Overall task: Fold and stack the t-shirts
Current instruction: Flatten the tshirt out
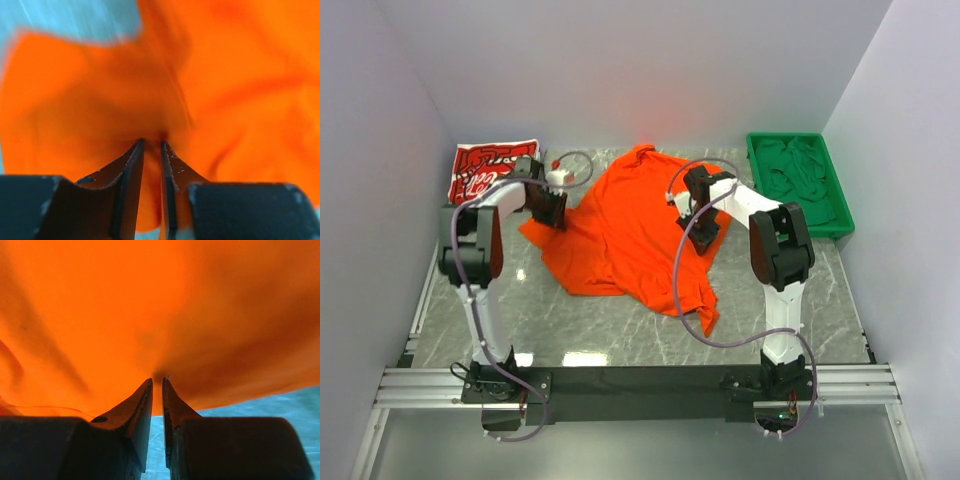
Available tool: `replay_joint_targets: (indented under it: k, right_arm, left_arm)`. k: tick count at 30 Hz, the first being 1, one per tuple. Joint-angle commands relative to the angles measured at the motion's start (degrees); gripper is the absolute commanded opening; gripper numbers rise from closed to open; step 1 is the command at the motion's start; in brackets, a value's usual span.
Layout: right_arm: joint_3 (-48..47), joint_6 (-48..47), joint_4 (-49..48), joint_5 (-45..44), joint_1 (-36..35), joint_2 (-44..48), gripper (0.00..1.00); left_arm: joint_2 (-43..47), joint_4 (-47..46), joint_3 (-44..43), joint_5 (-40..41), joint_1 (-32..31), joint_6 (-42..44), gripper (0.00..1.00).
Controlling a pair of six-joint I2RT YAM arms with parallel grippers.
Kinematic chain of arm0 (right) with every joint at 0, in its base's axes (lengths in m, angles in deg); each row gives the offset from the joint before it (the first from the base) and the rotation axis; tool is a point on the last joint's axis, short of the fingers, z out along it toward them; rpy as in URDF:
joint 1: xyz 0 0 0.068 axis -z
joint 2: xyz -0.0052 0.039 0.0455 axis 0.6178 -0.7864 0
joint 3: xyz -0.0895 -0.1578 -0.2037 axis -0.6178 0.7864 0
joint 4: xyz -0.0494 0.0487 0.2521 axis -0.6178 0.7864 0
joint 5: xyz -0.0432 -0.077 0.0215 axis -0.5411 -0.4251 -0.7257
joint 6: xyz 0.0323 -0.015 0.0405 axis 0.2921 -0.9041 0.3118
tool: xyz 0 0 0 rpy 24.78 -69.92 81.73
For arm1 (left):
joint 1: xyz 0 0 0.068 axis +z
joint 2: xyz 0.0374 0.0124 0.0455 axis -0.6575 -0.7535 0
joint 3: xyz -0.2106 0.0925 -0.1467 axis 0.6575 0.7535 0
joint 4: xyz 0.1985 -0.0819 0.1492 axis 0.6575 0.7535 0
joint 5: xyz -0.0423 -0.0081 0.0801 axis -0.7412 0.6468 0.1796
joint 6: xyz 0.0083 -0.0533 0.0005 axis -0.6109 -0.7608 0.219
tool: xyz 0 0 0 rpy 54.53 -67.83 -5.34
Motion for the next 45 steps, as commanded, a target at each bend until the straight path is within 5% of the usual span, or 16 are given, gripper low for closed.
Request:
replay_joint_targets:
  k: [1, 5, 7, 9, 17, 24, 34, 45]
  right_arm:
    - [3.67, 0.41, 3.45, 1.36, -0.42, 2.55, 0.20]
    - [9.98, -0.56, 7.14, 9.34, -4.01, 4.92, 0.20]
    - [11.32, -1.44, 7.76, 12.34, -7.34, 6.07, 0.20]
    - [11.33, -0.04, 7.24, 12.71, -8.33, 8.18, 0.22]
    - [5.61, 1.28, 4.96, 7.26, -9.01, 24.06, 0.39]
    - [7.97, 3.31, 4.26, 4.45, -26.58, 23.92, 0.38]
    - [12.20, 3.66, -1.99, -4.60, -45.75, 21.55, 0.33]
    - [13.17, 8.05, -10.51, -12.77, -47.88, 10.74, 0.35]
  left_arm:
    - [-9.38, 1.79, -12.35, 3.60, -1.94, -4.08, 0.26]
    - [-25.83, 7.58, -35.44, 4.13, -2.91, -6.36, 0.25]
    - [-35.39, 12.86, -54.69, 0.62, -2.99, -7.59, 0.27]
    - [-35.99, 12.88, -63.42, -1.57, -2.99, -9.16, 0.34]
    - [2.49, -15.05, -16.75, -13.43, -0.63, -13.82, 0.66]
    - [17.89, -16.75, -2.57, -18.55, 7.71, -26.39, 0.69]
    - [32.21, -14.90, 9.75, -18.72, 15.99, -25.44, 0.70]
    - [39.78, -13.14, 17.76, -19.86, 19.06, -22.63, 0.70]
